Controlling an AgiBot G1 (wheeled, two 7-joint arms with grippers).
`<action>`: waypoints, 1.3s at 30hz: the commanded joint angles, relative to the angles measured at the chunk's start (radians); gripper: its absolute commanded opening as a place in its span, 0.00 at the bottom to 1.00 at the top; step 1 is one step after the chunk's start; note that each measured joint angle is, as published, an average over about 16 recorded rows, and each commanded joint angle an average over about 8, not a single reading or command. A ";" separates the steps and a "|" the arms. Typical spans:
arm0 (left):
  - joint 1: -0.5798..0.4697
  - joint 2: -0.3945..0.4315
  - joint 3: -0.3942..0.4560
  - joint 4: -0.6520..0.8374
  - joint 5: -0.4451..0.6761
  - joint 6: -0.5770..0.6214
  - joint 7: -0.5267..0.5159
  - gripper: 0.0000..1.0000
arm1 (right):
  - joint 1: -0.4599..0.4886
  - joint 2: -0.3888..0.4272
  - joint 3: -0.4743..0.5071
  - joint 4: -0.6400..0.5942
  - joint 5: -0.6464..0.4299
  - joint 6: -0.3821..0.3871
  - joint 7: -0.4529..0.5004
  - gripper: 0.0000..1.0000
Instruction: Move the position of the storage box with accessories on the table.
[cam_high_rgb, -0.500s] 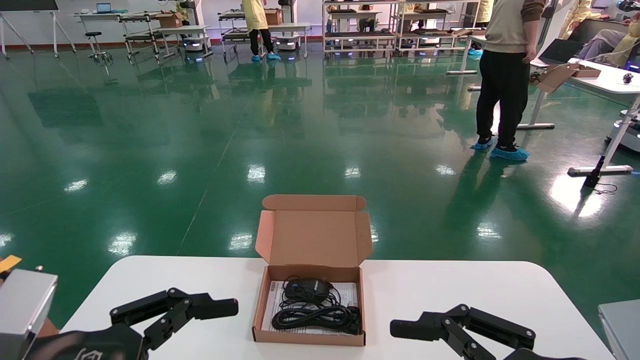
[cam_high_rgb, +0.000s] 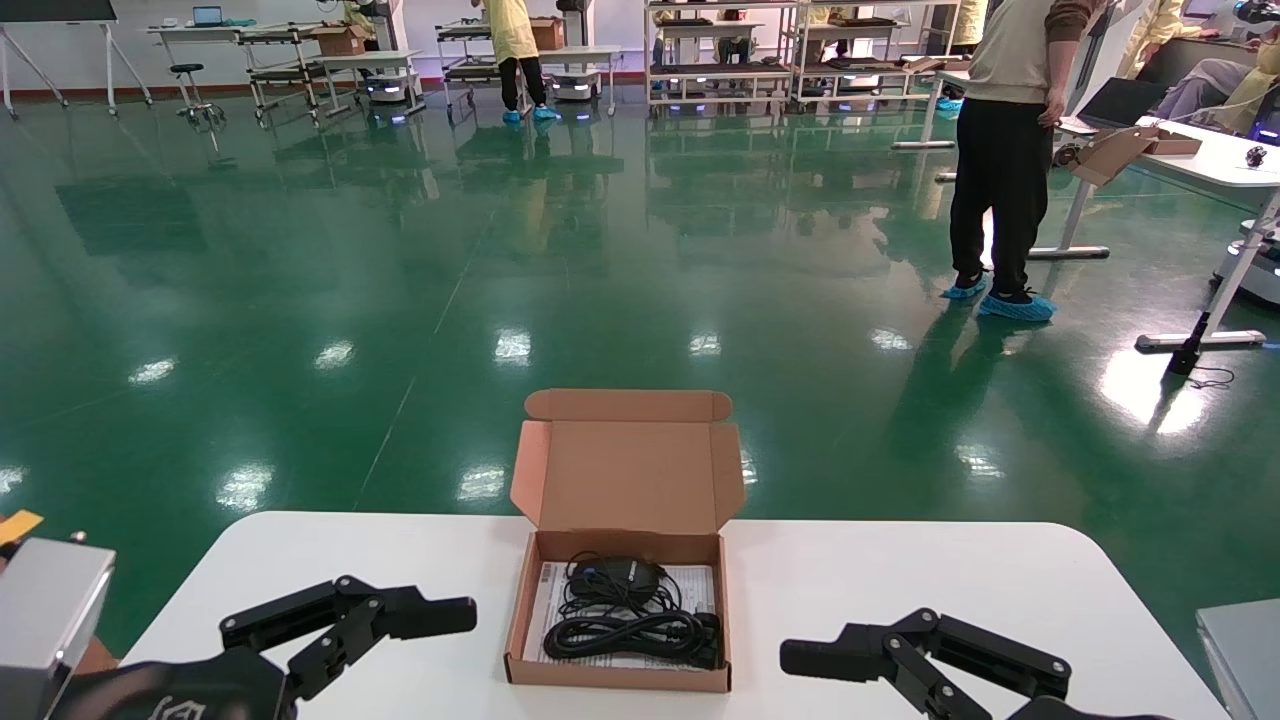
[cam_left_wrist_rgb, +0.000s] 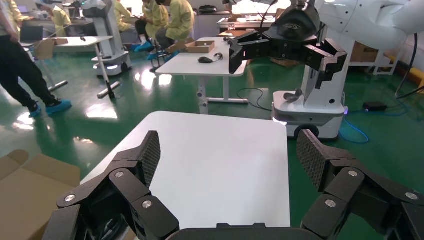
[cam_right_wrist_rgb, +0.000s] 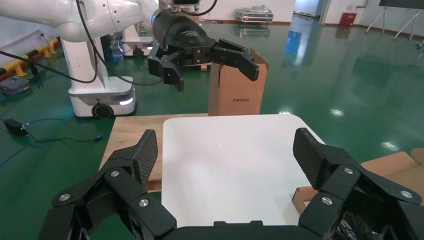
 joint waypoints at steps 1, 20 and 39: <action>0.000 0.000 0.000 0.000 0.000 0.000 0.000 1.00 | -0.006 0.001 0.001 0.000 0.002 0.005 0.001 1.00; 0.000 0.000 0.000 0.000 0.000 0.000 0.000 1.00 | 0.505 -0.178 -0.326 -0.387 -0.402 -0.075 0.264 1.00; 0.000 0.000 0.000 0.000 0.000 -0.001 0.000 1.00 | 0.624 -0.366 -0.371 -0.942 -0.481 0.050 0.174 1.00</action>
